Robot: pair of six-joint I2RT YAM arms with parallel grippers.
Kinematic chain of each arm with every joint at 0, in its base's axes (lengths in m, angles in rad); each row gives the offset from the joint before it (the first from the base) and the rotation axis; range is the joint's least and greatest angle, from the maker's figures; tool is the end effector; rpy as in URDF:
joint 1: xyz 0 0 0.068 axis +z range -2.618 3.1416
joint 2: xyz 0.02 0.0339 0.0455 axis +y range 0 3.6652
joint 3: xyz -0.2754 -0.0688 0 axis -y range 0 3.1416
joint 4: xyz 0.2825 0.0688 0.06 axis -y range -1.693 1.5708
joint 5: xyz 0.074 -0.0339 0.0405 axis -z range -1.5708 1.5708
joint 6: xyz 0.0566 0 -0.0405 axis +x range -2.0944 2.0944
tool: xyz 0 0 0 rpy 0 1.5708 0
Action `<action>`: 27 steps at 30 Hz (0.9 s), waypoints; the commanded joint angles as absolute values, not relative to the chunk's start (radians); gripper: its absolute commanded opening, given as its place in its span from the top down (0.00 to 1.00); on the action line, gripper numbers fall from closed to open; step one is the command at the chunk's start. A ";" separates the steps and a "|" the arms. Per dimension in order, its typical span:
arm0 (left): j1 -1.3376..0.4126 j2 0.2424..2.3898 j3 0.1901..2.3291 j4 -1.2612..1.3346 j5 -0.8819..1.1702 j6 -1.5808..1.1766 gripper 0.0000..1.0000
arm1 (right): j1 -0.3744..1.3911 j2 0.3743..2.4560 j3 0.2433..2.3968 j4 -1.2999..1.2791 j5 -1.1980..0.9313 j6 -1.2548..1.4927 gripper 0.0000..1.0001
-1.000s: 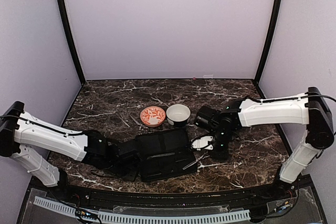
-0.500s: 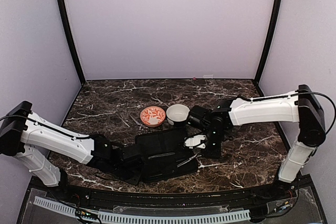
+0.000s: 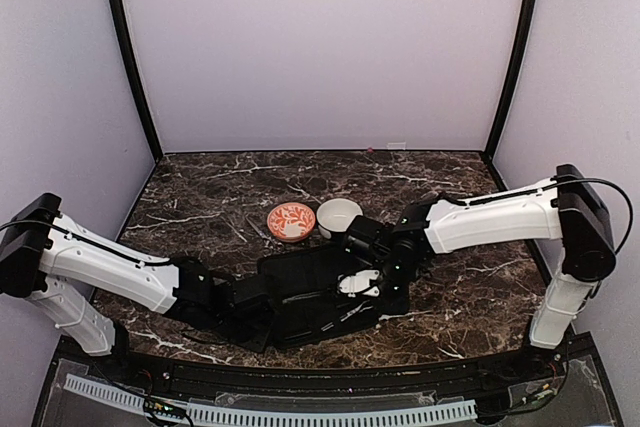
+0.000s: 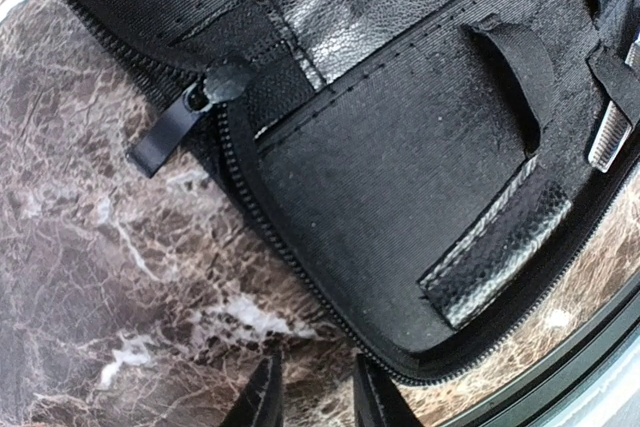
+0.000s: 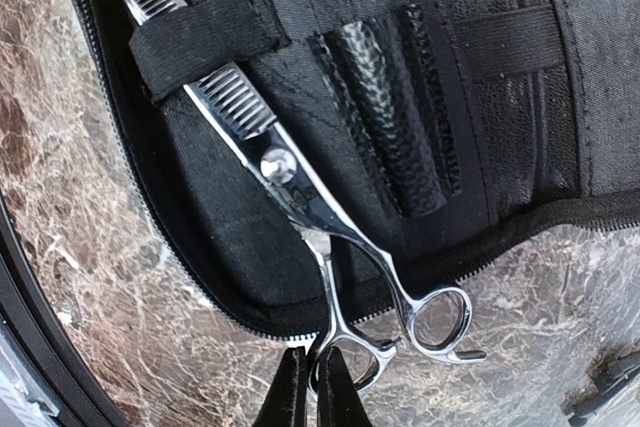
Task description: Sort the hair-cutting tools
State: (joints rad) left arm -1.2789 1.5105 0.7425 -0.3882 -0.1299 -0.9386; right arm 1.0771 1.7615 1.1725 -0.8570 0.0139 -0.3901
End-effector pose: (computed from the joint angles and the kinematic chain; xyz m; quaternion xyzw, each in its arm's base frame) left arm 0.0936 -0.2859 0.1162 0.1522 0.9647 -0.1555 0.1484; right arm 0.1697 0.3137 0.1473 -0.6679 0.7416 0.0145 0.0610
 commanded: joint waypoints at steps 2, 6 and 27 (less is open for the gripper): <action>-1.283 1.515 0.716 -0.363 -0.109 -0.931 0.76 | 1.092 1.776 1.160 -0.813 -0.013 -0.371 1.00; -1.284 1.522 0.718 -0.367 -0.104 -0.923 0.76 | 1.094 1.793 1.164 -0.808 -0.031 -0.365 1.00; -1.283 1.543 0.719 -0.337 -0.094 -0.895 0.76 | 1.112 1.888 1.216 -0.787 -0.124 -0.276 1.00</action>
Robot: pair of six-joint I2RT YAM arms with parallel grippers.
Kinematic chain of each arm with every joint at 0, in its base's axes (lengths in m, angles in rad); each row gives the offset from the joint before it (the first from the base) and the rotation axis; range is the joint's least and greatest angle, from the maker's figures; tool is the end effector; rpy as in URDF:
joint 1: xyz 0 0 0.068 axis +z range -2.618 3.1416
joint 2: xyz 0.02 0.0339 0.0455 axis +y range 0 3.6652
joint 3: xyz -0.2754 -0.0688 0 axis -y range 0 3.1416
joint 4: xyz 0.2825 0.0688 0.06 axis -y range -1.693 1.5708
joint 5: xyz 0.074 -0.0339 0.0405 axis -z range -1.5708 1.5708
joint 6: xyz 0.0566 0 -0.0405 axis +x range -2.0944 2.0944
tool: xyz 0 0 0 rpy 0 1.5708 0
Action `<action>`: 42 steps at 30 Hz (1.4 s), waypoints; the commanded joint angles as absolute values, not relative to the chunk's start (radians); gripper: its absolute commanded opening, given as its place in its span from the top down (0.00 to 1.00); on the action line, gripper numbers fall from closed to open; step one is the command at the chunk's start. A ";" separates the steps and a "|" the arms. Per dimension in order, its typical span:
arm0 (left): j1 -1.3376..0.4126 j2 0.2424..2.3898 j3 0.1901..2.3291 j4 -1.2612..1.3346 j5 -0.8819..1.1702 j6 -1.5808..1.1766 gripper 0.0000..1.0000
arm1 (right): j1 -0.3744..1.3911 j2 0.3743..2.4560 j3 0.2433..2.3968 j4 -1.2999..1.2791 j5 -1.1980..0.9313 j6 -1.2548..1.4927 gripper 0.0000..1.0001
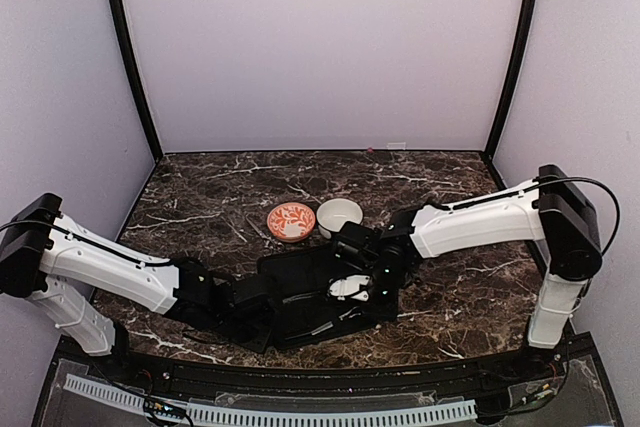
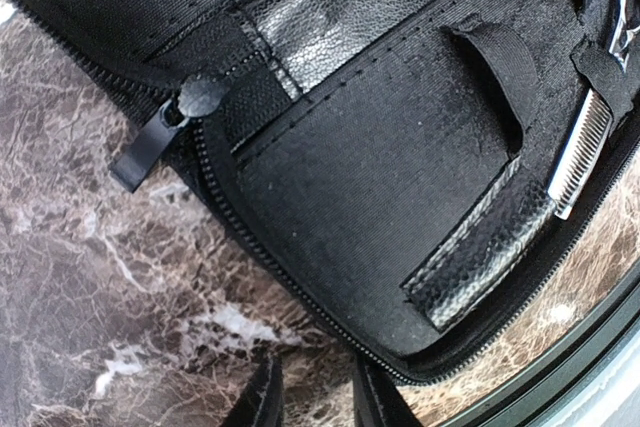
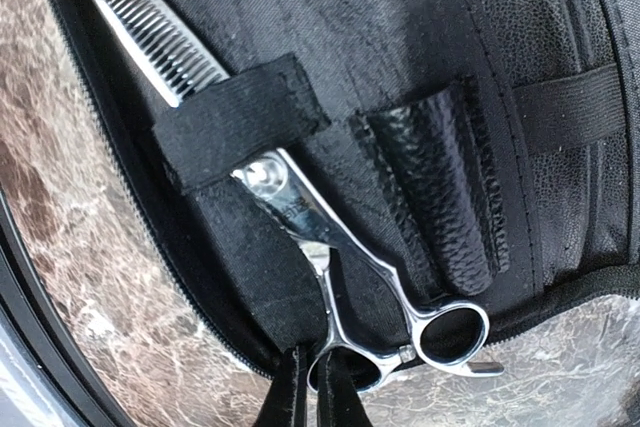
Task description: Sort the hair-cutting tools
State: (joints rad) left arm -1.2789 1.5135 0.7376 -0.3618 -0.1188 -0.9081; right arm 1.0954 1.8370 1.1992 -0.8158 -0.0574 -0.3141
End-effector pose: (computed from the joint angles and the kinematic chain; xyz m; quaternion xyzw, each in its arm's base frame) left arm 0.0935 -0.2878 0.1152 0.1672 0.9606 -0.1639 0.1500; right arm 0.1666 0.3308 0.1296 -0.6477 0.7591 0.0488 0.0432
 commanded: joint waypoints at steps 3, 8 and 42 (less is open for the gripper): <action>-1.284 1.545 0.717 -0.327 -0.089 -0.896 0.76 | 1.113 1.888 1.224 -0.792 -0.174 -0.269 1.00; -1.284 1.550 0.721 -0.322 -0.090 -0.887 0.76 | 1.123 1.912 1.245 -0.805 -0.194 -0.273 1.00; -1.283 1.466 0.657 -0.219 -0.116 -0.837 0.77 | 1.150 1.943 1.314 -0.781 -0.289 -0.333 0.82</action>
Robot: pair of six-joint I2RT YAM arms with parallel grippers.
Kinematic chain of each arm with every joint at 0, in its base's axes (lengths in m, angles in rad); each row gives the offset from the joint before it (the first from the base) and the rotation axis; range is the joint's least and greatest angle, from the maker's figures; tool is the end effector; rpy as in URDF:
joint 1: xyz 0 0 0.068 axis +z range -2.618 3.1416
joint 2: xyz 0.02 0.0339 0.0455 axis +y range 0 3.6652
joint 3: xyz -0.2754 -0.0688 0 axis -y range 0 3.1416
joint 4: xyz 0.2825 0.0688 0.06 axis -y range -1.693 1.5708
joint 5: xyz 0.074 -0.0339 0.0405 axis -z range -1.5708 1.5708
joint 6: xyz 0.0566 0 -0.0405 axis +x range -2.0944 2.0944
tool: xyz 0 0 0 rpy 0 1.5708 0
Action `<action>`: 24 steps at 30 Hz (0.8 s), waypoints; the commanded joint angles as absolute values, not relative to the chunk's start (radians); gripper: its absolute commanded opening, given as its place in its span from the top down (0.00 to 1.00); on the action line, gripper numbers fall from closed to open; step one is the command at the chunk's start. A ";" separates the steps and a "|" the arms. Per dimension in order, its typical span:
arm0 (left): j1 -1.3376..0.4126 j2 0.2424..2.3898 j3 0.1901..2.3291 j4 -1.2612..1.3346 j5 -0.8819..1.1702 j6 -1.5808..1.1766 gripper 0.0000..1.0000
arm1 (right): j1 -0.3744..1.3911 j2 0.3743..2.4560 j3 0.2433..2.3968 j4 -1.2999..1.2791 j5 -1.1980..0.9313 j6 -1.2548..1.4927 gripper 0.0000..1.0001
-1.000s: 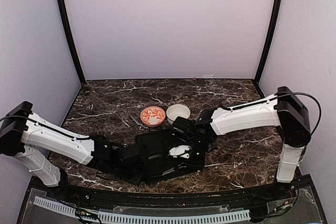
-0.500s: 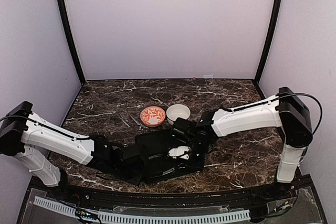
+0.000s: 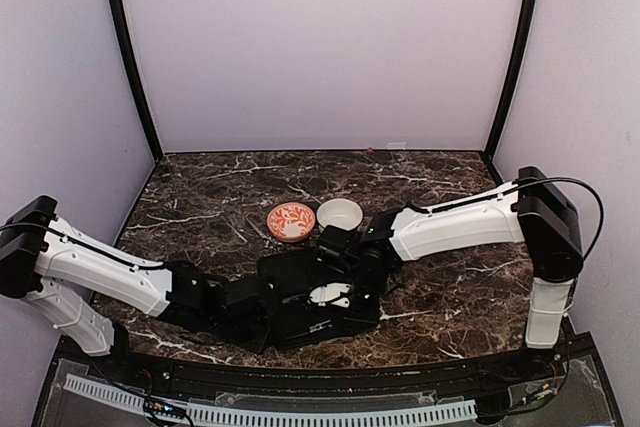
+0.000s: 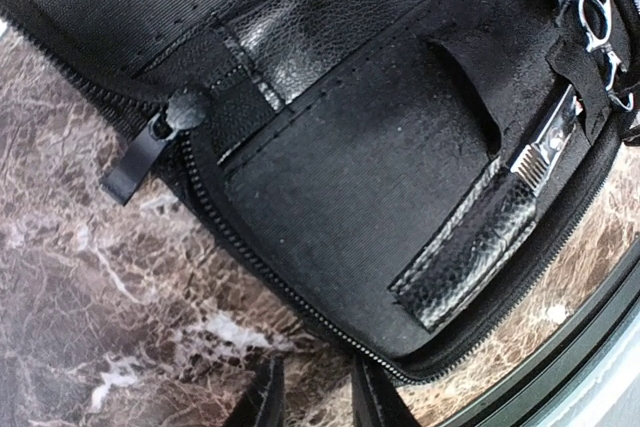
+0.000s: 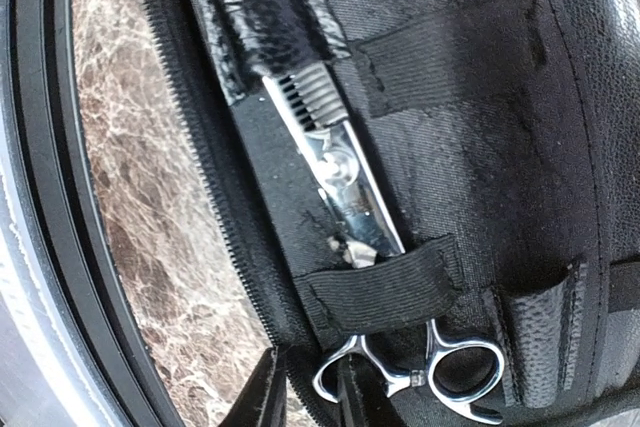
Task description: Sort the hair-cutting tools
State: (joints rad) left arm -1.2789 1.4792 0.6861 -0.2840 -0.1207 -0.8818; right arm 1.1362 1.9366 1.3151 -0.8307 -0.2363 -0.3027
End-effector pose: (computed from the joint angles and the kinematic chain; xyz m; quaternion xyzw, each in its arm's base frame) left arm 0.0921 -0.2829 0.1139 0.1765 0.9518 -0.1876 0.1665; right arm 0.1557 0.3669 0.1269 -0.6585 0.7410 0.1314 0.0062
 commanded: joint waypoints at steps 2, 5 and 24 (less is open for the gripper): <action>-1.284 1.459 0.653 -0.193 -0.112 -0.806 0.77 | 1.144 1.938 1.306 -0.765 -0.300 -0.337 0.81; -1.283 1.458 0.646 -0.160 -0.106 -0.772 0.77 | 1.141 1.954 1.316 -0.753 -0.320 -0.353 0.80; -1.283 1.346 0.570 -0.146 -0.177 -0.780 0.69 | 1.058 1.850 1.329 -0.826 -0.415 -0.401 0.68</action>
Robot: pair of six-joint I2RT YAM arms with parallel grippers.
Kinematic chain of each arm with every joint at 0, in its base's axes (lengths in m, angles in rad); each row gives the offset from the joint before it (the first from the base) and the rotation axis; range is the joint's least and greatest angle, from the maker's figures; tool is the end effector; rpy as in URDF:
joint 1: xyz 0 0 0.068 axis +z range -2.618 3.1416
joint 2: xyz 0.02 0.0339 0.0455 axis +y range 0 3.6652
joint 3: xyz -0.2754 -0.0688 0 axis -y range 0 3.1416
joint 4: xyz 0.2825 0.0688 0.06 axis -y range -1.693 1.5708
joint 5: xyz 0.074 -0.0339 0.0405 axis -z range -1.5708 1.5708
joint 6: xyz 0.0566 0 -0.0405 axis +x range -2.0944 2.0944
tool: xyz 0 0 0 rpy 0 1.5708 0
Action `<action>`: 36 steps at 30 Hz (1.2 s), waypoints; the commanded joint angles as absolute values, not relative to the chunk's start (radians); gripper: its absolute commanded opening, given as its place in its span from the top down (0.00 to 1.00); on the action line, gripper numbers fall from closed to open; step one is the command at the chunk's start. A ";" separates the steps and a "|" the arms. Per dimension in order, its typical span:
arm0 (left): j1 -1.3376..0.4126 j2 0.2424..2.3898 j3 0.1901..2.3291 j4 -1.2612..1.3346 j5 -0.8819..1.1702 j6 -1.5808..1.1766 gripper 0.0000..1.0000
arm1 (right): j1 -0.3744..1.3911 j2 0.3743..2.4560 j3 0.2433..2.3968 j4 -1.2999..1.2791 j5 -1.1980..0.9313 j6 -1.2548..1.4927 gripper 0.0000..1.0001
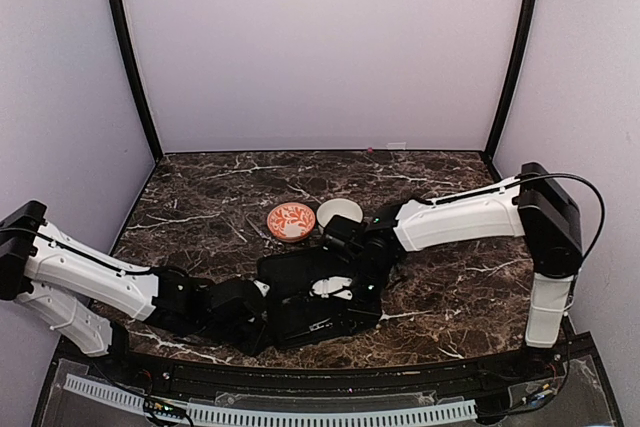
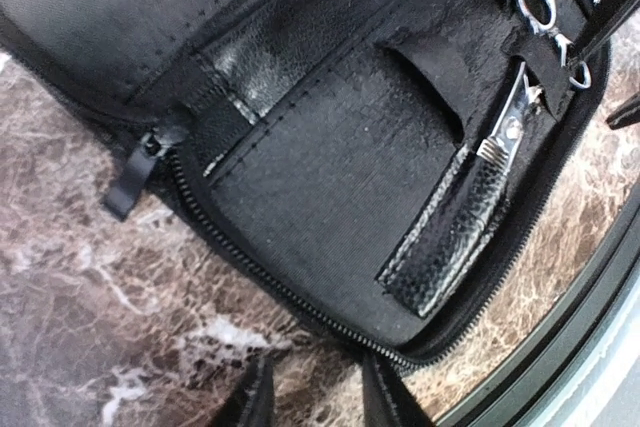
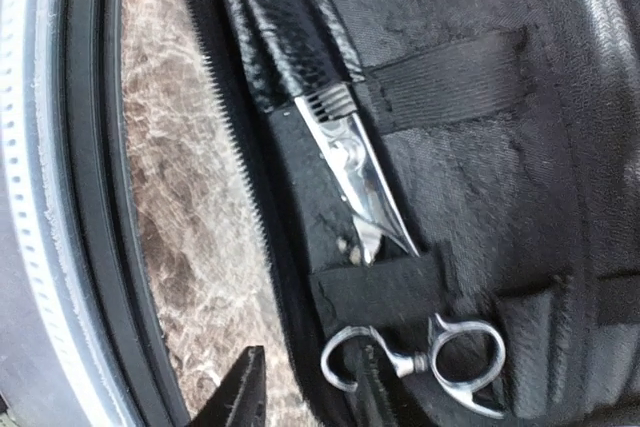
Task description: Sort the hair-cutting tools
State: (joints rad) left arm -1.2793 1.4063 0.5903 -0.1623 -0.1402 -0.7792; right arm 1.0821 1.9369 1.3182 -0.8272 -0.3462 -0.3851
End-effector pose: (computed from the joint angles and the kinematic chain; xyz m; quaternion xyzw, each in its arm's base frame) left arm 0.0894 -0.2705 0.1126 0.2163 0.9295 -0.2150 0.2075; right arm 0.1705 0.3616 0.1294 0.6662 -0.7230 -0.1826 0.0009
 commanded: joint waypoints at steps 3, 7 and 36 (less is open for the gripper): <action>-1.284 1.312 0.565 -0.185 -0.215 -0.774 0.60 | 1.057 1.801 1.338 -0.843 -0.434 -0.405 0.64; -1.283 1.251 0.562 -0.239 -0.274 -0.776 0.55 | 1.049 1.761 1.339 -0.876 -0.419 -0.417 0.63; -0.828 1.187 0.865 -0.529 -0.567 -0.551 0.01 | 0.527 1.380 1.016 -0.570 -0.569 -0.424 0.64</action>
